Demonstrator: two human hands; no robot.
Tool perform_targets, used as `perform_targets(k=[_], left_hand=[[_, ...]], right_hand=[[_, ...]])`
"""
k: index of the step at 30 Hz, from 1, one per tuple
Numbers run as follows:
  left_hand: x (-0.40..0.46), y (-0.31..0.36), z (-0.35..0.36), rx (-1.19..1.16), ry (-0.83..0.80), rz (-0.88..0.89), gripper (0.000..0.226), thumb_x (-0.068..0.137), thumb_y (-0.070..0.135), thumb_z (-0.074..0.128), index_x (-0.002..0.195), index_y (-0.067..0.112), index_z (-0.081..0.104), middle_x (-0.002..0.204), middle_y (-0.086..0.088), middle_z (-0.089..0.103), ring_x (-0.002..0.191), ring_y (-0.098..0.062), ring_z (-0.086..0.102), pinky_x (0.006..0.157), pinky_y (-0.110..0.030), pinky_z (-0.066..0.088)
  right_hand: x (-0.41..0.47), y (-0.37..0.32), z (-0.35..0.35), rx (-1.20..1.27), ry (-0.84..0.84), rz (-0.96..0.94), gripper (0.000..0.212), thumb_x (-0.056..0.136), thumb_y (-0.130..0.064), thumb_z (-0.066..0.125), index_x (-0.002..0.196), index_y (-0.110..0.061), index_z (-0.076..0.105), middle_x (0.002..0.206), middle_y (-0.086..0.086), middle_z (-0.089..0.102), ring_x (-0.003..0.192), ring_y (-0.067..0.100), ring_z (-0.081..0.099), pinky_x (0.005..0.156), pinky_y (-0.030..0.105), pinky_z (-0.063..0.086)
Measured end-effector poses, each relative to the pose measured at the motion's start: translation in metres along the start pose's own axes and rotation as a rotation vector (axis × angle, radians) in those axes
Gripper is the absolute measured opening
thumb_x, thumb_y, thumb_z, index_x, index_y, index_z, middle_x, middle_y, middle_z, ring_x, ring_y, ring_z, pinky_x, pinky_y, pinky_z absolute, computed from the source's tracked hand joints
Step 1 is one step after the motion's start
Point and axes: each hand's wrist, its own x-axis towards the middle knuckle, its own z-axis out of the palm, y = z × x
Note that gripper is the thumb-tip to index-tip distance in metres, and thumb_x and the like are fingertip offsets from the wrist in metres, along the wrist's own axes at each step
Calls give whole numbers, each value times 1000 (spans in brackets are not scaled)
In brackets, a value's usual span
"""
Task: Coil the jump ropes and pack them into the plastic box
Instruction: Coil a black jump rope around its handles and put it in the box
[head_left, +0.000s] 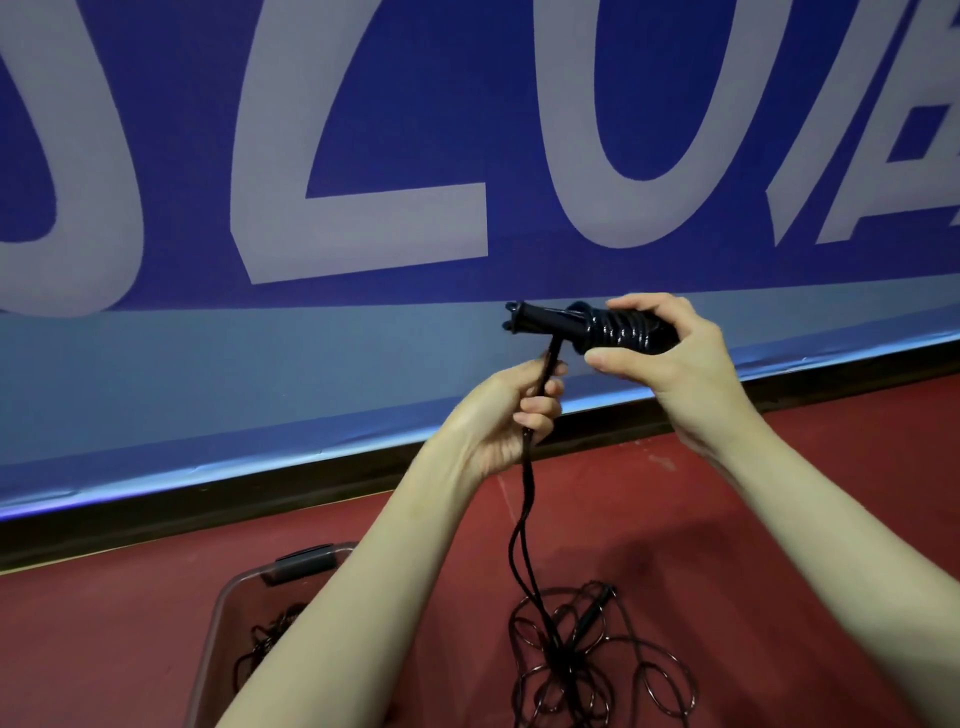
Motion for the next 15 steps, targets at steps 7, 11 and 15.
perform_targets(k=[7,11,15], left_hand=[[-13,-4,14,958,130,272,32,102,32,42,90,11,63,60,6,45,45,-7,36,48,-23,31],[-20,-1,18,1554,69,371,25,97,27,52,86,7,62,77,-6,61,65,-21,52,61,-34,39],[-21,5,13,1695,46,454,31,97,24,50,66,28,48,66,3,45,62,-22,42,58,-34,34]], right_hand=[[12,21,-14,-250,204,-13,44,67,-15,88,101,-27,64,107,-4,45,90,-4,52,82,7,42],[2,33,-10,-494,138,-164,48,65,-9,87,107,-16,66,108,0,40,79,-1,46,78,-4,31],[2,35,-8,-583,-27,-170,46,65,-12,87,106,-15,66,107,-3,39,83,4,46,75,-4,31]])
